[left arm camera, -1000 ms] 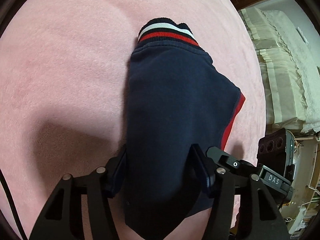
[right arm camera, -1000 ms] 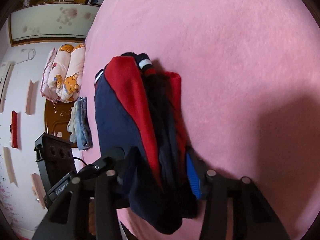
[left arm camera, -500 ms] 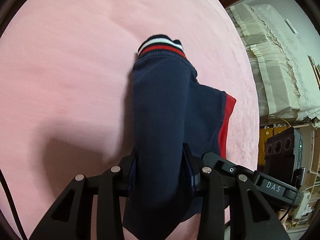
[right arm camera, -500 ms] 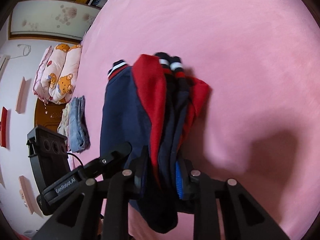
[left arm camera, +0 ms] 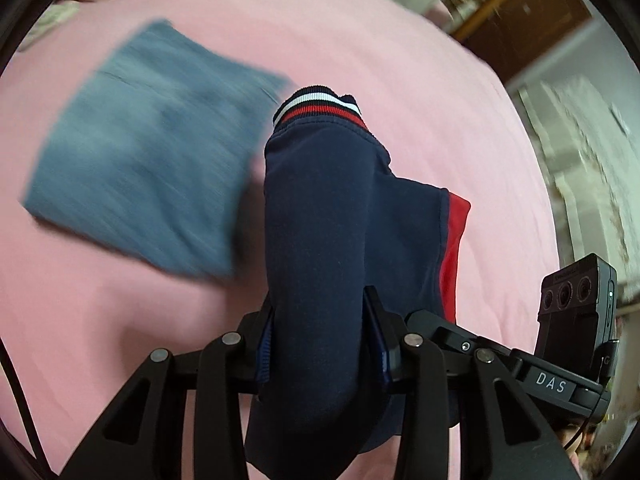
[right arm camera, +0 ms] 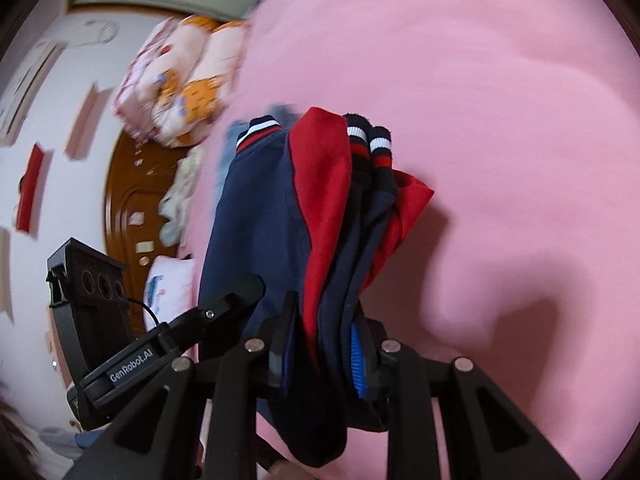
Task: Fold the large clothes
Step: 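Grasp the folded jacket with the left gripper and lift it, then place the folded jacket onto the folded denim and open the left gripper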
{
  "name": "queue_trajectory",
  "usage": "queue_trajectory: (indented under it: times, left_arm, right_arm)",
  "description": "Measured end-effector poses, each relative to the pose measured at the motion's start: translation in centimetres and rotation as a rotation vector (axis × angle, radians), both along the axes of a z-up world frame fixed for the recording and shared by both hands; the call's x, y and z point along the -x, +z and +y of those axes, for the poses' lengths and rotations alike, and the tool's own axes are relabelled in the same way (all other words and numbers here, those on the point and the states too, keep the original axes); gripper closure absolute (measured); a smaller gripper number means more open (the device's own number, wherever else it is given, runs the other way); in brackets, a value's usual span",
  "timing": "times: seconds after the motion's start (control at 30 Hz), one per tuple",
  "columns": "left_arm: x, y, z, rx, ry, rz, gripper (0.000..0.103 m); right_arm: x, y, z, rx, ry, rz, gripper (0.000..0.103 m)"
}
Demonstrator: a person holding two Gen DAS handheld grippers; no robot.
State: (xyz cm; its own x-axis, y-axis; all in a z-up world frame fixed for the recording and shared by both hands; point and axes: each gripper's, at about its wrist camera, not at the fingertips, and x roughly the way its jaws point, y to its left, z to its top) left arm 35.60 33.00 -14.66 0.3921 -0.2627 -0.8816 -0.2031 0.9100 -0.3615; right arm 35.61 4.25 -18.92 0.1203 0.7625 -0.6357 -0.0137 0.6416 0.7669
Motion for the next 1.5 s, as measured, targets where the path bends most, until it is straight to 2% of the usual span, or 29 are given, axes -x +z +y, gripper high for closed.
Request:
queue_trajectory:
  times: [0.2, 0.37, 0.43, 0.53, 0.6, 0.63, 0.67, 0.7, 0.73, 0.77, 0.83, 0.87, 0.97, 1.07, 1.2, 1.33, 1.43, 1.5]
  left_arm:
    - [-3.9, 1.6, 11.2, -0.074, 0.057, -0.079, 0.065]
    - [-7.9, -1.2, 17.3, -0.128, 0.028, -0.094, 0.065]
    - [-8.7, -2.8, 18.0, -0.139, 0.023, -0.064, 0.064]
    - [-10.0, -5.1, 17.6, -0.164, -0.012, 0.024, 0.062]
    - [-9.5, -4.9, 17.4, -0.179, -0.012, 0.007, 0.059]
    - [-8.9, -4.3, 17.1, -0.212, 0.010, -0.011, 0.053]
    - [-8.4, -3.9, 16.5, -0.254, 0.047, -0.021, 0.043]
    - [-7.0, -3.3, 15.5, -0.303, 0.110, -0.046, 0.033]
    - [-5.6, -2.7, 14.4, -0.338, 0.176, -0.078, 0.014]
    - [-3.8, -2.1, 13.3, -0.345, 0.230, -0.127, 0.010]
    - [-1.3, -1.7, 11.0, -0.340, 0.294, -0.187, 0.010]
    - [-0.2, -1.4, 9.5, -0.346, 0.326, -0.194, 0.010]
    - [4.0, -2.1, 4.9, -0.334, 0.402, -0.175, 0.010]
    - [7.5, -2.4, -0.3, -0.335, 0.416, -0.160, 0.010]
    - [12.4, -1.9, -8.8, -0.320, 0.348, -0.114, 0.010]
    - [18.2, -0.9, -18.1, -0.326, 0.187, -0.022, 0.010]
    - [21.7, 0.1, -24.4, -0.348, 0.059, 0.062, 0.010]
    - [23.8, 1.4, -27.6, -0.346, 0.020, 0.079, 0.010]
  right_arm:
    - [-6.2, 1.8, 13.1, -0.036, 0.077, -0.127, 0.081]
    - [-10.0, 0.1, 20.4, -0.010, 0.050, -0.209, 0.081]
    - [-10.9, -1.7, 22.2, -0.004, 0.024, -0.222, 0.081]
    - [-11.8, -4.5, 23.6, 0.024, 0.022, -0.148, 0.077]
    - [-11.9, -5.1, 23.6, 0.041, 0.030, -0.119, 0.074]
    - [-11.7, -4.9, 23.2, 0.045, 0.034, -0.130, 0.071]
    - [-11.3, -4.5, 22.7, 0.047, 0.032, -0.151, 0.064]
    - [-10.8, -4.0, 21.9, 0.042, 0.018, -0.178, 0.057]
    - [-10.0, -3.7, 20.4, 0.021, 0.001, -0.205, 0.044]
    - [-9.0, -3.5, 18.7, 0.006, -0.025, -0.227, 0.030]
    - [-6.8, -3.6, 15.1, 0.008, -0.070, -0.248, 0.023]
    - [-6.0, -3.8, 13.9, 0.020, -0.078, -0.244, 0.023]
    - [-1.9, -4.6, 7.4, 0.086, -0.130, -0.210, 0.022]
    - [3.0, -5.2, 0.4, 0.181, -0.197, -0.173, 0.022]
    - [11.1, -4.7, -10.3, 0.316, -0.293, -0.103, 0.022]
    - [18.2, -2.1, -19.4, 0.523, -0.262, -0.081, 0.021]
    - [22.2, 0.6, -24.8, 0.578, -0.254, -0.054, 0.020]
    - [24.0, 2.2, -27.2, 0.581, -0.255, -0.042, 0.019]
